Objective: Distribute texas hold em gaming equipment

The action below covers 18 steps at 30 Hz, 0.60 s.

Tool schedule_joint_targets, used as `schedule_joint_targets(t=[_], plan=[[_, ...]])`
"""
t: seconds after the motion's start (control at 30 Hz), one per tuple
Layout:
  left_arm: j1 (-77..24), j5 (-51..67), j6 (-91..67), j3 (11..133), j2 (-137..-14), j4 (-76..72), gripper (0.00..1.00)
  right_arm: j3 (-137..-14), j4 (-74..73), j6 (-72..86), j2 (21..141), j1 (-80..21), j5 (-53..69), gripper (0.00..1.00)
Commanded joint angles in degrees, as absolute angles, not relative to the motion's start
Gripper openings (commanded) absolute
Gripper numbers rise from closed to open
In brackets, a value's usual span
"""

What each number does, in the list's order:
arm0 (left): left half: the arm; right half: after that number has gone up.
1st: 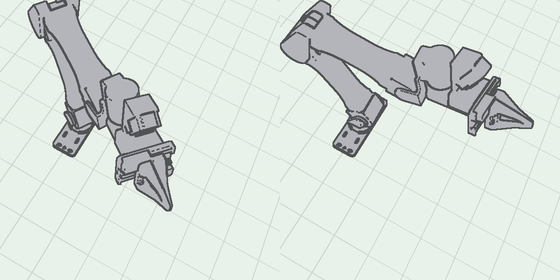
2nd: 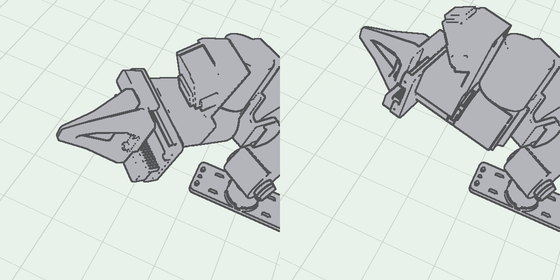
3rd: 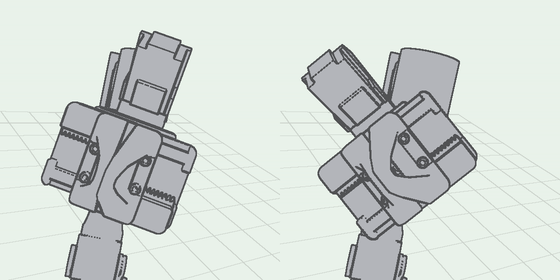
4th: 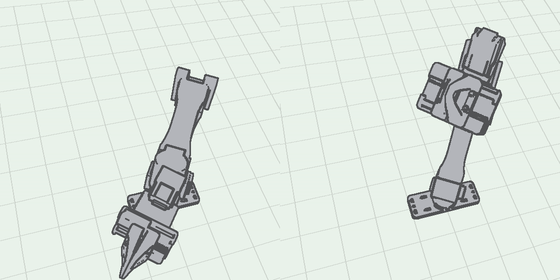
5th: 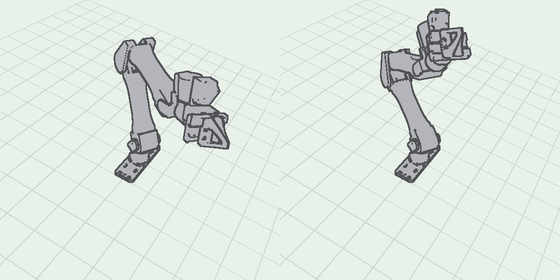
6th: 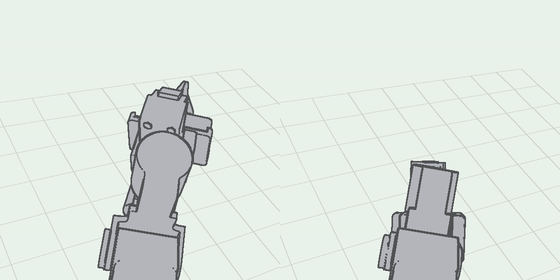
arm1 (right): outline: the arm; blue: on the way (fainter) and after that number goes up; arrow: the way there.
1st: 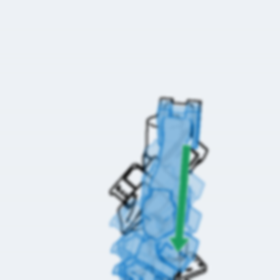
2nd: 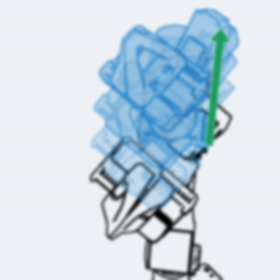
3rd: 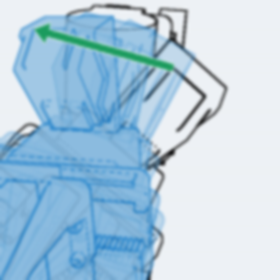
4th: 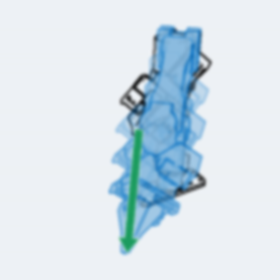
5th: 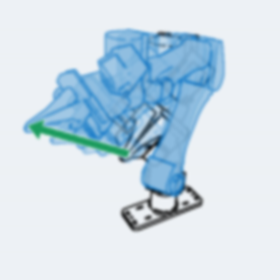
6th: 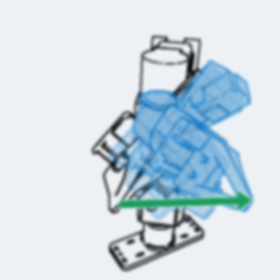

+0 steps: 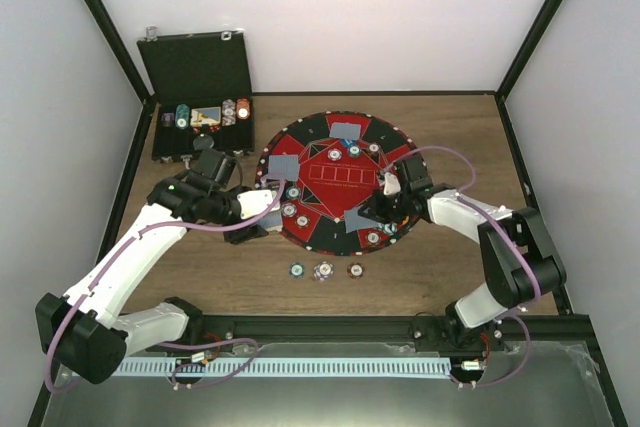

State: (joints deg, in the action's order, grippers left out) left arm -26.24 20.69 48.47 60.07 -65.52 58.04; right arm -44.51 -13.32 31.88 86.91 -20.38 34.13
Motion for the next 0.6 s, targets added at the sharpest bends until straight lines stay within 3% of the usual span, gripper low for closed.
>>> schedule_joint_targets(t=[0.0,0.13,0.33,0.57], plan=[[-26.10,21.97,49.31,61.04,-65.27,58.39,0.10,-45.36,-15.37,28.58,88.53,-20.22,27.60,0.01],[-26.09,21.88,49.29,60.99,-65.22,58.54,0.10,-47.03,-17.61,27.00,89.70,-20.21,23.90,0.02],[-26.05,21.88,49.61,60.86,-65.30,58.71,0.10,-49.75,-22.19,24.62,89.64,-20.27,18.78,0.39],[-26.10,22.05,49.75,61.23,-65.65,58.62,0.10,-54.97,-27.47,24.53,85.11,-20.66,13.95,0.53]])
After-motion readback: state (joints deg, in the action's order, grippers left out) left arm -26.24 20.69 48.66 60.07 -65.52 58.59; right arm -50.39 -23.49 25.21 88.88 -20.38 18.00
